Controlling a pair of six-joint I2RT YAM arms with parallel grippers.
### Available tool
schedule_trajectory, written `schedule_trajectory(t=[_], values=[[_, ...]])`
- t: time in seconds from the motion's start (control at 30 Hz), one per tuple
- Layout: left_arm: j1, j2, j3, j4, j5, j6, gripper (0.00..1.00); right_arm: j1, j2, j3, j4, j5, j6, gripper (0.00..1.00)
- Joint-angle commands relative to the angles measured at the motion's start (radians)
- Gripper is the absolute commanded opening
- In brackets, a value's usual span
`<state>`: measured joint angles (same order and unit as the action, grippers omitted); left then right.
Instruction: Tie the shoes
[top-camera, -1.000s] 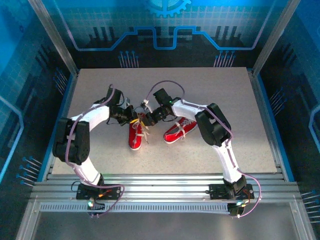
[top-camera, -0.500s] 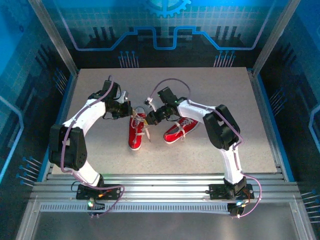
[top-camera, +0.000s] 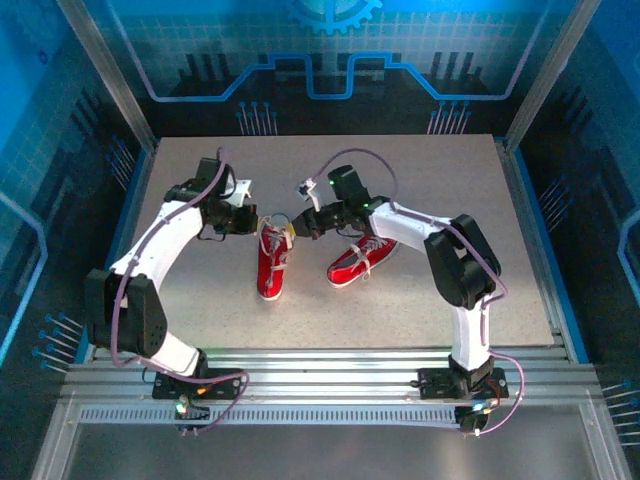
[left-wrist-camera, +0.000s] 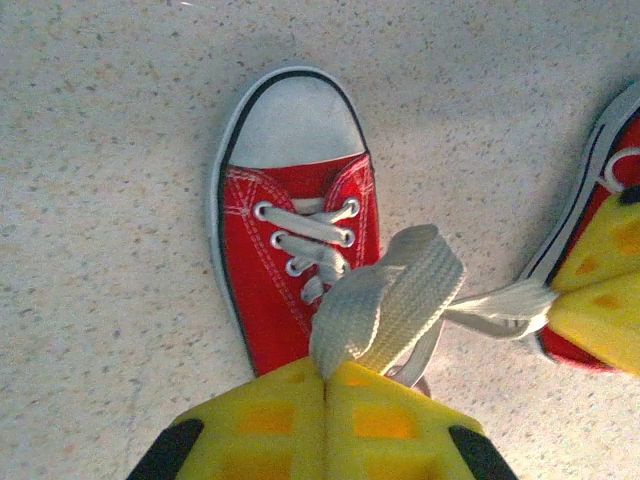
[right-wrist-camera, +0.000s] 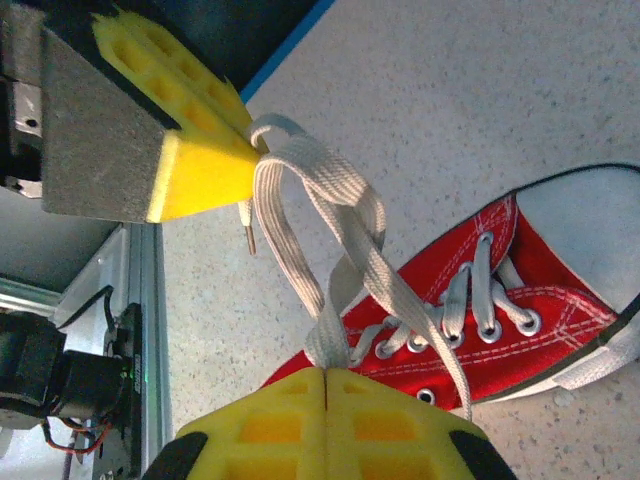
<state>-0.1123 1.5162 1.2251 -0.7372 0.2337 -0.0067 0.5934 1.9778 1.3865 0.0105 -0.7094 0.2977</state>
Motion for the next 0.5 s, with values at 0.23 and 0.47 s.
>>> schedule_trajectory(t=[0.23, 0.47], values=[[0.117, -0.137, 0.011, -0.093, -0.14, 0.053, 0.0, -0.077, -0.268, -0.142, 0.009, -0.031, 0.012, 0.0], [0.19, -0.225, -0.092, -0.053, -0.166, 0.013, 0.0, -0.12, -0.41, -0.287, -0.048, -0.014, -0.007, 0.0]])
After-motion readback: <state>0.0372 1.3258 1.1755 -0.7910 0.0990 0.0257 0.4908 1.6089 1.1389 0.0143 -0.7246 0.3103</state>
